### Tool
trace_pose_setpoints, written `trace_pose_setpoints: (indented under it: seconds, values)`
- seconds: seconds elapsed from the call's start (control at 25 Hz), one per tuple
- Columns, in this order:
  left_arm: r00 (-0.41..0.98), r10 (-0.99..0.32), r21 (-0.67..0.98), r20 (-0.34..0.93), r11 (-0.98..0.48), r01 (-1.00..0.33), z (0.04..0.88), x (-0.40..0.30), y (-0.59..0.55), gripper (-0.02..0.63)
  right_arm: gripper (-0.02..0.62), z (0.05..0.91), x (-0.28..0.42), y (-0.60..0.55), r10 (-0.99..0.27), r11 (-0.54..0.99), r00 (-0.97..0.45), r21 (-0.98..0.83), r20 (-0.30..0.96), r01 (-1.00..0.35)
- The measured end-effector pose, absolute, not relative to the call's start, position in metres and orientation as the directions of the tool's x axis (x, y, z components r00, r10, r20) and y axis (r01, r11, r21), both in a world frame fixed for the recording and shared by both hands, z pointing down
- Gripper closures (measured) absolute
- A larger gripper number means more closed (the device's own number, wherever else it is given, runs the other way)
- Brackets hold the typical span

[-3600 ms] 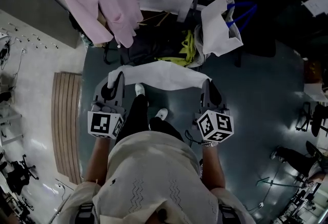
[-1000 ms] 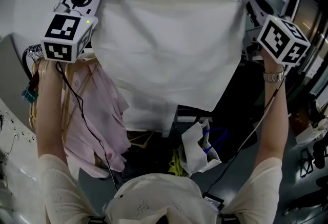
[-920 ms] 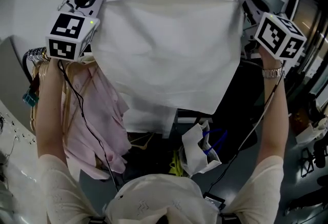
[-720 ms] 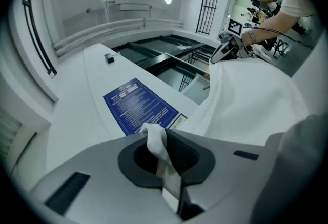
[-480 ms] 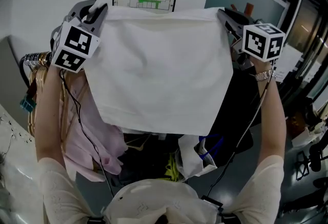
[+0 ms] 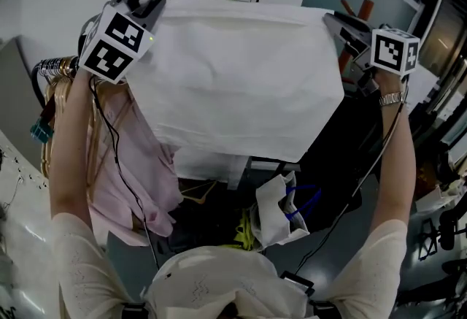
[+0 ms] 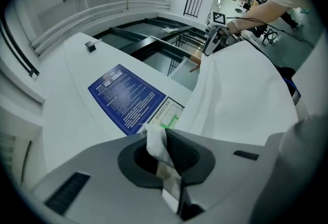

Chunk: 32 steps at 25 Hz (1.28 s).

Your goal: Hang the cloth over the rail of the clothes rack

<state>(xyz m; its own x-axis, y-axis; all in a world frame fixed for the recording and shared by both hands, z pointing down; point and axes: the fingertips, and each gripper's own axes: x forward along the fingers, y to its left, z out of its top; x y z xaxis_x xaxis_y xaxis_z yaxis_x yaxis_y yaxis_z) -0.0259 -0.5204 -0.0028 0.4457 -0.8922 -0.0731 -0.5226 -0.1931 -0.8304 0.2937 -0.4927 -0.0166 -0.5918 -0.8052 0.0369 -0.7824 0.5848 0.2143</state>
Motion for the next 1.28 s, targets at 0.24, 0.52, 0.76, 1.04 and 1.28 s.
trace_pose_setpoints:
  seconds: [0.24,0.52,0.76,1.04,1.28]
  values:
    - [0.409,-0.909,-0.849,-0.080,-0.152,-0.505,0.000,-0.030,-0.522,0.585,0.512,-0.022,0.332,-0.499,-0.863,0.490,-0.503,0.301,0.040,-0.818]
    - [0.459,-0.884,-0.838,-0.088,-0.183,-0.514,-0.003,-0.023,-0.513,0.586,0.512,-0.039,0.186,-0.451,-0.726,0.592,-0.686,0.547,0.043,-0.592]
    - [0.498,-0.859,-0.787,-0.119,-0.224,-0.575,-0.011,-0.028,-0.507,0.585,0.512,-0.027,0.034,-0.444,-0.562,0.692,-0.816,0.615,0.132,-0.377]
    - [0.480,-0.869,-0.777,-0.116,-0.222,-0.589,-0.011,-0.036,-0.509,0.584,0.512,0.000,-0.036,-0.505,-0.602,0.683,-0.769,0.638,0.216,-0.355]
    - [0.562,-0.825,-0.733,-0.063,-0.344,-0.587,-0.006,-0.038,-0.505,0.584,0.512,0.018,-0.053,-0.523,-0.582,0.704,-0.775,0.630,0.246,-0.329]
